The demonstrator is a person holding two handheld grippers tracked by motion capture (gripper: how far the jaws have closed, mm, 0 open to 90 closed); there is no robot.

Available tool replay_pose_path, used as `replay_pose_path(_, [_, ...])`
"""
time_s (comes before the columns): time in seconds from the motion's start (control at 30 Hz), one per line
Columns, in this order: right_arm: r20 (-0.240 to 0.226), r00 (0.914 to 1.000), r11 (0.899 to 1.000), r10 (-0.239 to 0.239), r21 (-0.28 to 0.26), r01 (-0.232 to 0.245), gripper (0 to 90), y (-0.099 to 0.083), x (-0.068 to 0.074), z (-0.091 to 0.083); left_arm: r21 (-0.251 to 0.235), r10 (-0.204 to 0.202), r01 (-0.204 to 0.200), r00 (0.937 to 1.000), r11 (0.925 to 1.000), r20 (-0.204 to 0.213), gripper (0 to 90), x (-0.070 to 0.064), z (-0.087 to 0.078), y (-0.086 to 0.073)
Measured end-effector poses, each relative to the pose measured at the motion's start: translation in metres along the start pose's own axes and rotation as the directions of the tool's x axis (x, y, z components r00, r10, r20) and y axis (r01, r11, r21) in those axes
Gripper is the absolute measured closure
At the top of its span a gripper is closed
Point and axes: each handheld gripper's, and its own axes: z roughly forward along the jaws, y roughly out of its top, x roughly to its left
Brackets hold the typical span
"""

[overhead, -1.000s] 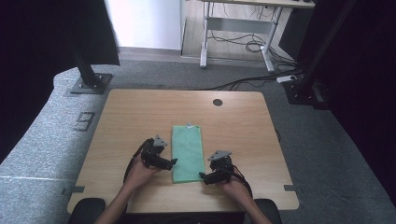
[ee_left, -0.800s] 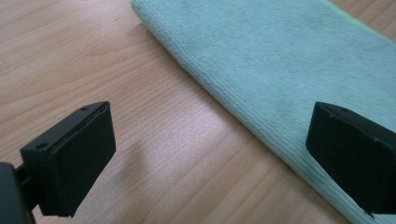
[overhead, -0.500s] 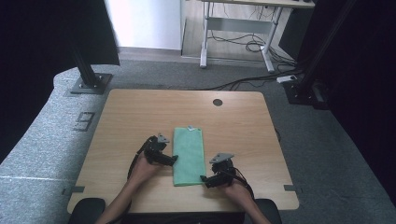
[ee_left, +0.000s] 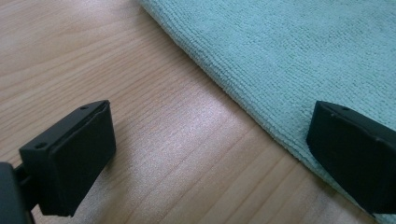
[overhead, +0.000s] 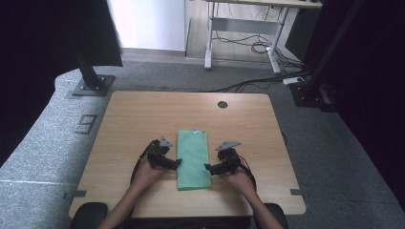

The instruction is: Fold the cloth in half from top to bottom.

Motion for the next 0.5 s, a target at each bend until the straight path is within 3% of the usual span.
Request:
replay_pose_path(0.1, [0.022,0.9997,1.000,0.010,-0.006,-0.010,14.9,0.019,-0.012,0.010,0.002,0.002,-0.002,1.0000,1.0000,0.000,1.3,0.000,0.000,0.000])
replay_pose_path(0.27, [0.028,0.9996,1.000,0.008,0.000,-0.008,19.5,0.033,-0.021,0.019,0.000,-0.001,0.001,1.0000,1.0000,0.000,1.3,0.000,0.000,0.000])
replay_pose_path(0.5, [0.034,0.9994,1.000,0.005,0.008,-0.005,38.4,0.059,-0.040,0.038,0.001,0.000,0.000,1.0000,1.0000,0.000,1.3,0.000,0.000,0.000])
